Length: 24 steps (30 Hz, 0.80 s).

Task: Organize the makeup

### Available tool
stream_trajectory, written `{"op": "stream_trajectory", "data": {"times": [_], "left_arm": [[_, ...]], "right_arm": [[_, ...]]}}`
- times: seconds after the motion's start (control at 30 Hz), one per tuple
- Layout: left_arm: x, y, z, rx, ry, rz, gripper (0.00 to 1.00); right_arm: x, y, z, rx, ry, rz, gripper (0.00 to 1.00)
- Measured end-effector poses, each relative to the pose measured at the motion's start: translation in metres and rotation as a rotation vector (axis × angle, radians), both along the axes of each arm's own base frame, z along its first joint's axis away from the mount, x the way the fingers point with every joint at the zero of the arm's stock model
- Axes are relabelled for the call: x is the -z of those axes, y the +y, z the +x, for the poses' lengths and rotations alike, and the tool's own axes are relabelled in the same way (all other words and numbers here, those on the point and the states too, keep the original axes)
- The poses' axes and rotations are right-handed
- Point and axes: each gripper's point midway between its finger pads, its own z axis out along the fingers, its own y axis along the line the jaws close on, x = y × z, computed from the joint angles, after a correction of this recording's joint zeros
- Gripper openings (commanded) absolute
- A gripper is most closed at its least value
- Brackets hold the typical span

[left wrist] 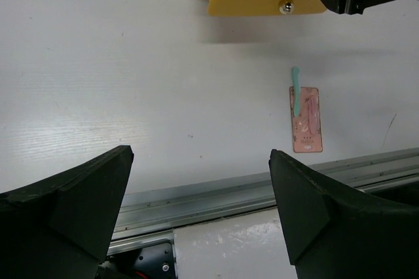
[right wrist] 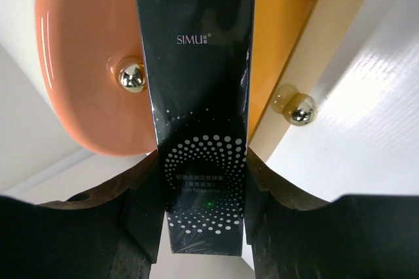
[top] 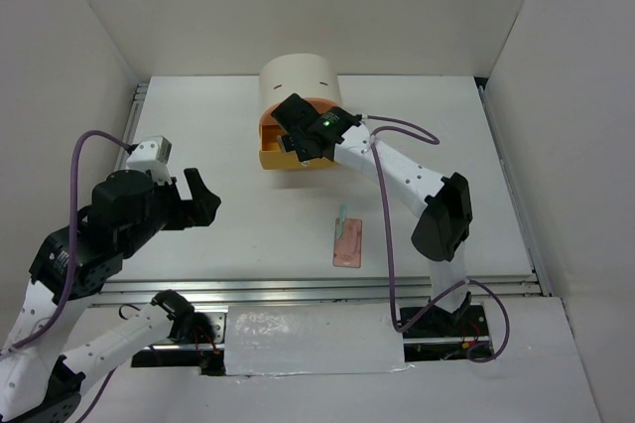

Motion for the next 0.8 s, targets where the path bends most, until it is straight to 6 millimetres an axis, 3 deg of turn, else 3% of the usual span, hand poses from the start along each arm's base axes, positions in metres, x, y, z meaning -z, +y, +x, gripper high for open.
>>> {"op": "stream_trajectory", "data": {"times": [0.33,0.4,0.43,0.6,0.67,0.73,0.77,0.8], "left_arm": [[0.001,-0.005,-0.003,0.047,0.004,0.005,0.99],[0.001,-0.006,-0.003,0.051,0.004,0.004,0.99],[0.001,-0.006,-0.003,0.053,0.005,0.003,0.99],[-0.001,-0.006,-0.005,0.057,0.000,-0.003,0.99],[-0.002,-0.005,-0.006,0.057,-0.005,-0.006,0.99],[-0.003,-0.005,-0.007,0.056,-0.010,-0.010,0.99],[-0.003,-0.005,-0.007,0.056,-0.011,-0.011,0.99],[-0.003,-0.004,-0.008,0.056,-0.012,-0.012,0.99]], "right_arm": [[-0.011,0.009,0.017,0.015,-0.060,0.068,0.66],[-0.014,0.010,0.020,0.020,-0.073,0.082,0.70],[-0.015,0.011,0.022,0.021,-0.080,0.090,0.77],[-0.020,0.013,0.027,0.026,-0.099,0.114,0.80],[-0.021,0.014,0.028,0.028,-0.106,0.120,0.77],[-0.021,0.014,0.028,0.027,-0.110,0.123,0.61],[-0.021,0.012,0.026,0.022,-0.111,0.120,0.47],[-0.019,0.009,0.024,0.018,-0.113,0.118,0.15]]}}
